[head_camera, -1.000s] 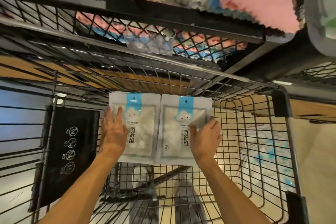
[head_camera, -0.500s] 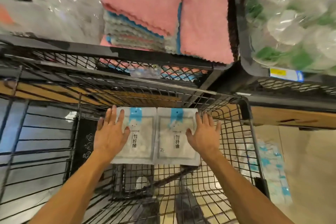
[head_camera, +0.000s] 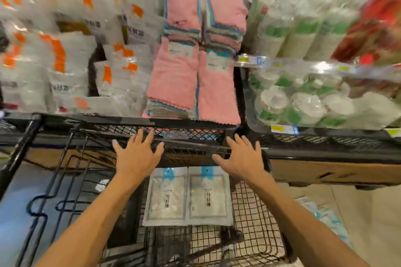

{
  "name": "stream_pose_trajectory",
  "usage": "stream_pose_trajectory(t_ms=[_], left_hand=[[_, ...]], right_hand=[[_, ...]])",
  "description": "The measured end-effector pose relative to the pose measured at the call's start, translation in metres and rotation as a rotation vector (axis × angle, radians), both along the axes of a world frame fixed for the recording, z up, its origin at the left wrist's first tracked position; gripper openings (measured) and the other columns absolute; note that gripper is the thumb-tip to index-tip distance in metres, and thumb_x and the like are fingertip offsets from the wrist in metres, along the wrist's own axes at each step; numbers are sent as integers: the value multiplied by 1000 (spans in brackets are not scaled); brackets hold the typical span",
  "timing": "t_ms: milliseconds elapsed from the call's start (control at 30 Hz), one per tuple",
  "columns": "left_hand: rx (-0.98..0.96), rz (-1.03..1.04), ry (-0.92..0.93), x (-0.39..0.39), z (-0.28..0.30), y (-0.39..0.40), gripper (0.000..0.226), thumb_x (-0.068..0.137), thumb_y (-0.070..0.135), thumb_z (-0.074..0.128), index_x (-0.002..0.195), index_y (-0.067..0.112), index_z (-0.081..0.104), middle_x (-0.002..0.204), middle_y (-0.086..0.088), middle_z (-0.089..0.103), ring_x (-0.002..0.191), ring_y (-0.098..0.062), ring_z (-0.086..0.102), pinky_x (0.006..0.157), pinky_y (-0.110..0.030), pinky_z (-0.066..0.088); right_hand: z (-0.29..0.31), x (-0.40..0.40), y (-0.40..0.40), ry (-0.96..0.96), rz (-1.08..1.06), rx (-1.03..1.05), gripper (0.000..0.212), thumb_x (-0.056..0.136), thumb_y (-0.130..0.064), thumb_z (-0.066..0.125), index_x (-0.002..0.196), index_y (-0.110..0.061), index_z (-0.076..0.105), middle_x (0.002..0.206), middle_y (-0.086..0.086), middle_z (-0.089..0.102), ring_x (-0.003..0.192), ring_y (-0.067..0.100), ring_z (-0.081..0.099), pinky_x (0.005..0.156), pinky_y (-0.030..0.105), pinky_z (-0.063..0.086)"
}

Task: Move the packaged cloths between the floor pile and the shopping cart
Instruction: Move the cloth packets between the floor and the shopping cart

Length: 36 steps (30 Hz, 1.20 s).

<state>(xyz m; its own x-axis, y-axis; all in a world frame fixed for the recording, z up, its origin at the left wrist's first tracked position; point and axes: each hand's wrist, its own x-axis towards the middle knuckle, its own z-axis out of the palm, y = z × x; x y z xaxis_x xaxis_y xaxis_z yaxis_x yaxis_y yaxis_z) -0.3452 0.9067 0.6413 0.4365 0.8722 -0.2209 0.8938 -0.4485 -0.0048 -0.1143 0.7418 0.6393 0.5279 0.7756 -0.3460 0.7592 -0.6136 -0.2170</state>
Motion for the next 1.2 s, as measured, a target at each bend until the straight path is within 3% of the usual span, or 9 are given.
stream_pose_trajectory(t_ms=[167,267,433,533,633,767,933,1033,1200], left_hand=[[77,-43,-105,14,90,-1,67,100,69,23,157,34,31,164,-2,32,149,-30,32,117,-69,12],[111,-87,-113,21,134,0,78,93,79,7,152,37,35,162,-1,35,146,-31,36,117,-69,17],[258,-70,-186,42,210,-14,63,100,67,26,150,34,44,156,2,44,143,-27,41,118,-60,17],[285,-86,-200,55,240,-19,64,99,68,26,153,36,37,160,2,39,146,-24,35,120,-61,16],[287,-152,-209,71,257,-21,64,98,69,27,153,37,35,161,2,36,146,-26,36,118,-62,21],[321,-278,-251,92,267,-29,62,98,69,29,152,39,38,158,3,40,144,-26,40,116,-60,29],[290,-463,-261,116,271,-49,64,98,67,29,152,35,39,158,1,40,143,-26,41,117,-59,27],[294,-596,-296,130,271,-66,65,96,69,29,149,34,44,154,2,46,139,-25,46,112,-55,37],[229,-772,-357,160,273,-117,65,97,69,28,151,36,40,158,2,42,142,-25,42,114,-57,33]], right_hand=[[89,14,1,-67,46,166,81,92,-74,47,158,-29,35,172,1,20,159,25,14,125,61,13],[139,22,1,-117,68,254,78,95,-68,48,160,-29,32,172,1,21,158,25,17,124,59,20],[207,36,-9,-176,98,412,77,92,-71,51,157,-30,40,165,-2,37,152,24,33,118,55,35],[237,44,-24,-206,90,424,77,93,-70,51,158,-32,36,167,-2,33,154,23,27,121,59,27],[260,49,-45,-228,36,445,77,94,-68,51,159,-32,33,168,-2,29,156,22,22,123,62,20],[273,52,-82,-279,-103,448,77,93,-70,52,159,-34,34,168,-2,30,156,24,23,123,61,20],[280,36,-138,-322,-311,398,86,89,-81,44,160,-34,31,168,-3,30,155,25,27,122,59,27],[286,23,-177,-345,-436,383,97,75,-89,31,157,-36,36,166,-4,35,152,23,32,119,58,32],[296,-4,-243,-404,-629,337,84,87,-81,46,158,-39,31,166,-6,34,153,23,32,120,61,30]])
